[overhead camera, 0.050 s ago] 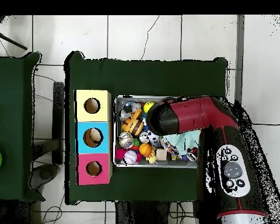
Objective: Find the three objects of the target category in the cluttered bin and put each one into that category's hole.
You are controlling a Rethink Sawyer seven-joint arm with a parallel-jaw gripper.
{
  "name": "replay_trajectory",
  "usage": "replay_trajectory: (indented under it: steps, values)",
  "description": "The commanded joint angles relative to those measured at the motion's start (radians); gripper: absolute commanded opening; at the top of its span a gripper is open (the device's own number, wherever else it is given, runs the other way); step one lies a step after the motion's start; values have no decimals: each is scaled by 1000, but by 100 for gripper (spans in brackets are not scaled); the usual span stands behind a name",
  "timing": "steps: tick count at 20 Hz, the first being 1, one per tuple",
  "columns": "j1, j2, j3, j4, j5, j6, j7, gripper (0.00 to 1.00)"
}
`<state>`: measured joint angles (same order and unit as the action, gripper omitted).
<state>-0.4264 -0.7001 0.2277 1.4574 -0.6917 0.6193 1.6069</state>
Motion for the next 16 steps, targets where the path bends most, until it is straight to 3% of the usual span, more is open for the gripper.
replay_trajectory:
  steps: [1, 4, 11, 16]
  values:
    - [31, -23, -3, 150, 30, 128, -24, 0]
    - [39, 15, -17, 121, 15, 116, 0, 0]
    - [108, 108, -133, 66, 1, -2, 246, 0]
    - [199, 144, -264, 20, -4, -46, 426, 0]
